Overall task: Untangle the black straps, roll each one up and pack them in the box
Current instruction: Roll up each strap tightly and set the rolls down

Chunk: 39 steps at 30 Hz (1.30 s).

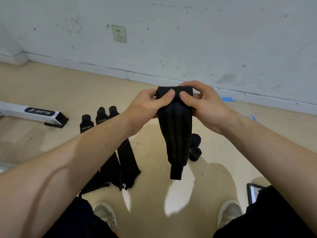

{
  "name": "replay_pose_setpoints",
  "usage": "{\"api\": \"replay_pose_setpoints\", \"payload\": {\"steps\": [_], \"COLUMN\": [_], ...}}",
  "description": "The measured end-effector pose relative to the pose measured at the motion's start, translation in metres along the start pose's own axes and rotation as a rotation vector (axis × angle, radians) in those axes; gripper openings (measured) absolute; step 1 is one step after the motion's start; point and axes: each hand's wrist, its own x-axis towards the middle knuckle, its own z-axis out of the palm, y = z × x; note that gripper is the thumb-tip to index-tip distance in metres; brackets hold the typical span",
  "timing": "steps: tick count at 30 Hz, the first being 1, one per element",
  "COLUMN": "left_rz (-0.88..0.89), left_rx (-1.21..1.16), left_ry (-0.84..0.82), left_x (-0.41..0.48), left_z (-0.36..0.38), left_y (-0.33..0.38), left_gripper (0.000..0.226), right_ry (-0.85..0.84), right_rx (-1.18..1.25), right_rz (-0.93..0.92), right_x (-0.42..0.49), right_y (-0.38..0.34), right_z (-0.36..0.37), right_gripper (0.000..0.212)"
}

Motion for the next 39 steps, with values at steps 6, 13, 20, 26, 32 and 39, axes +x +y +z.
{"api": "replay_pose_setpoints", "payload": {"steps": [6, 13, 20, 26, 32, 39], "left_rz": [0.034, 0.054, 0.04, 0.007, 0.019, 0.038], "left_rx": [-0.002, 0.009, -0.016, 0.002, 0.016, 0.026], "left_ry": [0.057, 0.096, 0.106, -0.013, 0.06, 0.1], "left_x": [0.0003, -0.0006, -0.0003, 0.0006, 0.0024, 0.0022], "left_z": [0.0029, 0.0047, 0.0051, 0.0057, 0.0108, 0.0018], "left_y": [-0.0029, -0.005, -0.003, -0.0046, -0.0053, -0.0008], "left_gripper": [0.032, 0.02, 0.032, 0.038, 0.032, 0.028], "right_ry": [-0.029, -0.009, 0.038, 0.05, 0.05, -0.072], "right_rx": [0.033, -0.067, -0.062, 0.011, -0.033, -0.093], "right_rz": [0.035, 0.105, -0.009, -0.018, -0.056, 0.139], "right_x": [-0.0013, 0.0002, 0.0008, 0.0, -0.0009, -0.0049], "right_y": [-0.0012, 0.0022, 0.0023, 0.0004, 0.0034, 0.0066], "right_z": [-0.0004, 0.0041, 0.0049, -0.0001, -0.0006, 0.0054], "right_gripper": [0.026, 0.02, 0.009, 0.012, 0.021, 0.036]}}
